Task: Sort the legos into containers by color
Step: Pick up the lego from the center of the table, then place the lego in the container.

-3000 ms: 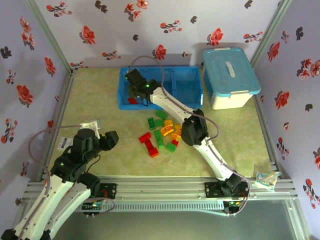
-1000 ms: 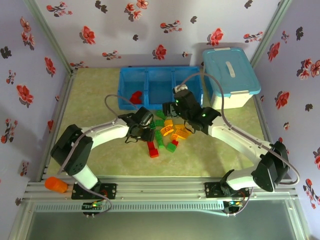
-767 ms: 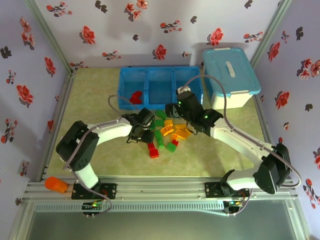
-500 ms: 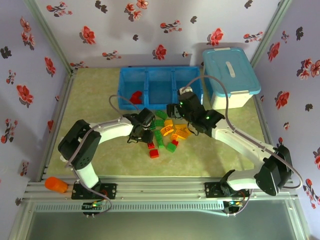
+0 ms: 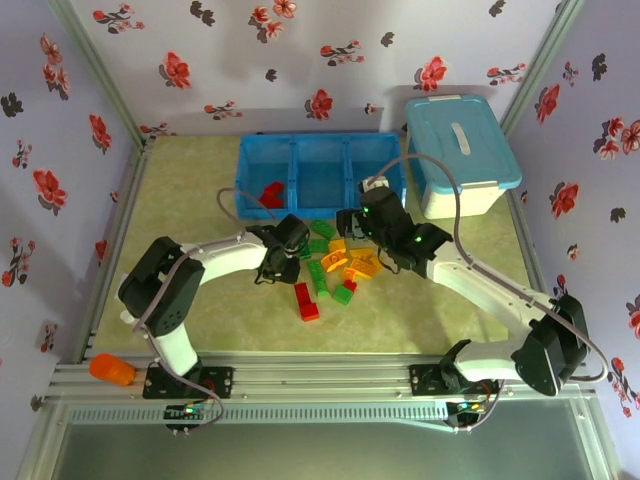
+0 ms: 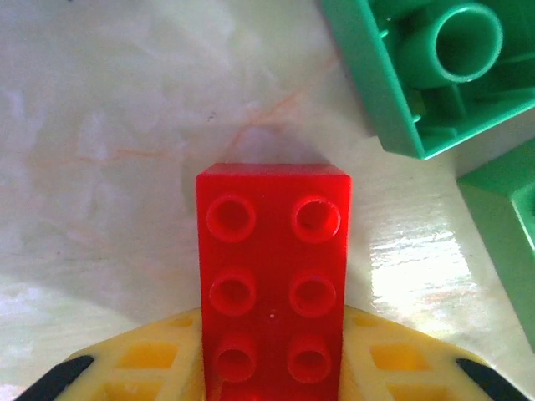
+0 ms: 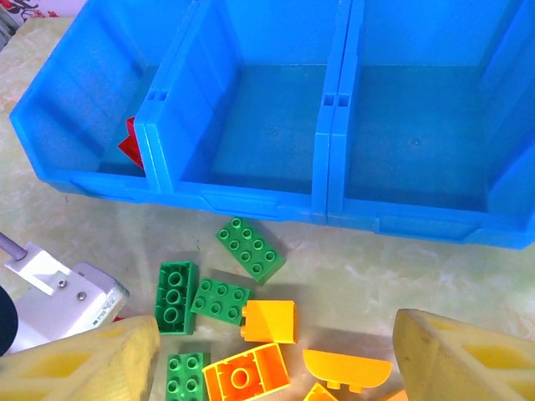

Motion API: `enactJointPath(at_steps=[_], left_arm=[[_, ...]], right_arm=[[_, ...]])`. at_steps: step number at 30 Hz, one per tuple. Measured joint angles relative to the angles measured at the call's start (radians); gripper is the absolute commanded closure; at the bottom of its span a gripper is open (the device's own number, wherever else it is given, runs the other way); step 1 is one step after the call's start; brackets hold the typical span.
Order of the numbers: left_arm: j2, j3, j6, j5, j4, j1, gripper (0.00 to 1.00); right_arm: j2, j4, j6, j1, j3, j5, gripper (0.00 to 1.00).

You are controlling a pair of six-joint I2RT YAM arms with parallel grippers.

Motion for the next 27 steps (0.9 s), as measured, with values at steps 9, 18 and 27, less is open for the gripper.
enactJointPath(at_steps=[9, 18, 27], left_arm=[[-0.114, 0.01, 0.002, -0.031, -0.042, 0.04, 0.77], [-0.194, 0.137, 0.024, -0.039, -0.06, 0.178, 0.77], [-0.04, 0.397, 0.072, -0.037, -0.085, 0.287, 0.77]], right_arm=[[-0.043, 0.014, 0.016, -0.003, -0.066, 0.014, 0.26], [-0.142, 0.006, 0.061, -0.014, -0.193, 0.034, 0.26], [-0.185, -0.005, 0.098, -0.014, -0.26, 0.033, 0.26]])
